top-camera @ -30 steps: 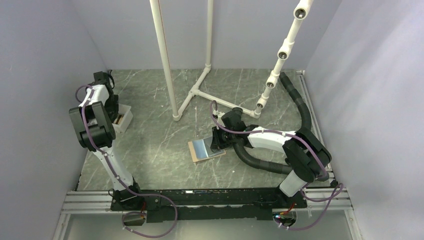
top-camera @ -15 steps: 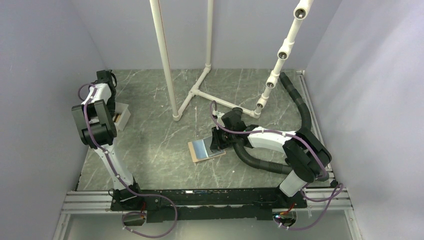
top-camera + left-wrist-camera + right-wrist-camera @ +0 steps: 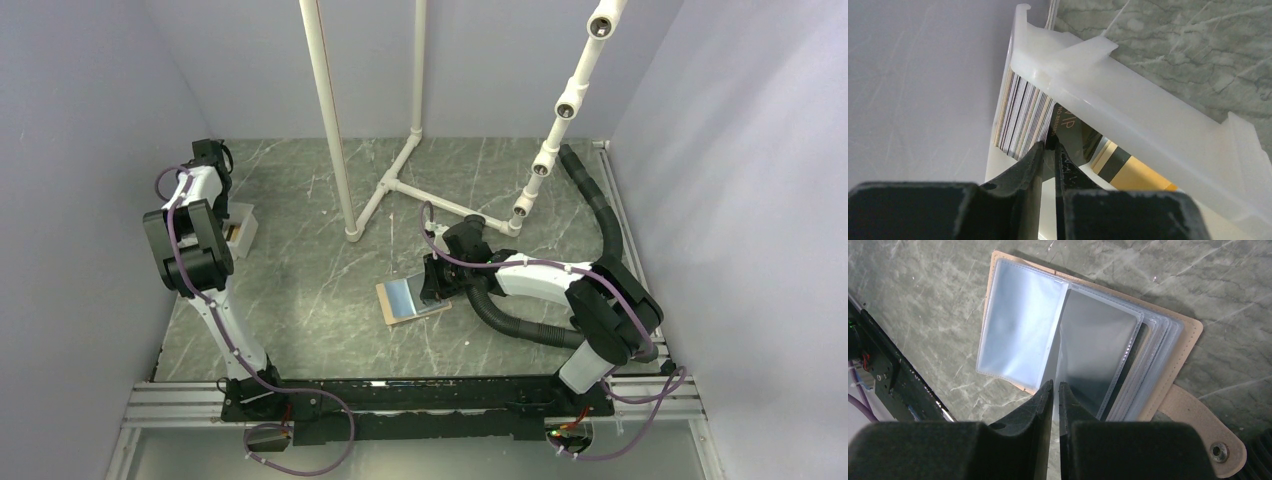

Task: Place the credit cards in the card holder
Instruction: Pick up the credit card from the storage box.

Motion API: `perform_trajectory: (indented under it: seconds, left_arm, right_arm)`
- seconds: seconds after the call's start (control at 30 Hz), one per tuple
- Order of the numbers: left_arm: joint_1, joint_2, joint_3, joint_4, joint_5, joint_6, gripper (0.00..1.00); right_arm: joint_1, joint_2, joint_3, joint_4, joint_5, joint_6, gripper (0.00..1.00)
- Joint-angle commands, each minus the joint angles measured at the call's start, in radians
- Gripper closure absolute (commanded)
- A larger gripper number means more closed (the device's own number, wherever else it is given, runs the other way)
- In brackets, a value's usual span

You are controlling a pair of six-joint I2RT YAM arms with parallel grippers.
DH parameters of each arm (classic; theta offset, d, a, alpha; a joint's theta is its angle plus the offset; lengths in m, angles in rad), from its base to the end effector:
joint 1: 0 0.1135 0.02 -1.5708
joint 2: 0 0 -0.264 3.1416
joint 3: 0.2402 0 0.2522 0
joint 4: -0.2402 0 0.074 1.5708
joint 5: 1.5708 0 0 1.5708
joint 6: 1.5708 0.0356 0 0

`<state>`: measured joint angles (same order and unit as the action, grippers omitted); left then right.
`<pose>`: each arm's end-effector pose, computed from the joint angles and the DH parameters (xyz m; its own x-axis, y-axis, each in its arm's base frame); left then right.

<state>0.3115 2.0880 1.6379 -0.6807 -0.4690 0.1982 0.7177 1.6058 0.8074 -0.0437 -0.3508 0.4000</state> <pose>0.4160 0.1509 0.1947 -0.9343 -0.1163 -0.3371 -0.2781 0.8292 0.4848 0.2290 0.2162 0.1636 -0.8253 -0.2350 -0.5135 -0.5088 0.7041 0.4955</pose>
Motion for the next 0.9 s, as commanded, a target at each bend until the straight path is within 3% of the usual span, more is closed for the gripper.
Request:
perform_trajectory:
  seconds: [0.0, 0.33, 0.67, 0.87]
  left_arm:
    - [0.004, -0.059, 0.021, 0.004, -0.005, 0.007, 0.85]
    - [0.005, -0.108, 0.033, -0.031, 0.032, -0.016, 1.0]
    - [0.005, -0.204, 0.007, -0.086, 0.077, -0.069, 1.0]
    - [0.004, -0.36, 0.008, -0.126, 0.177, -0.185, 1.0]
  right_arm:
    - [0.005, -0.032, -0.001, 0.028, -0.016, -0.016, 0.89]
    - [0.005, -0.032, 0.0, 0.027, -0.016, -0.016, 0.91]
    - [0.009, -0.036, 0.001, 0.026, -0.012, -0.018, 0.91]
    - [0.011, -0.048, 0.011, 0.007, 0.018, -0.024, 0.9]
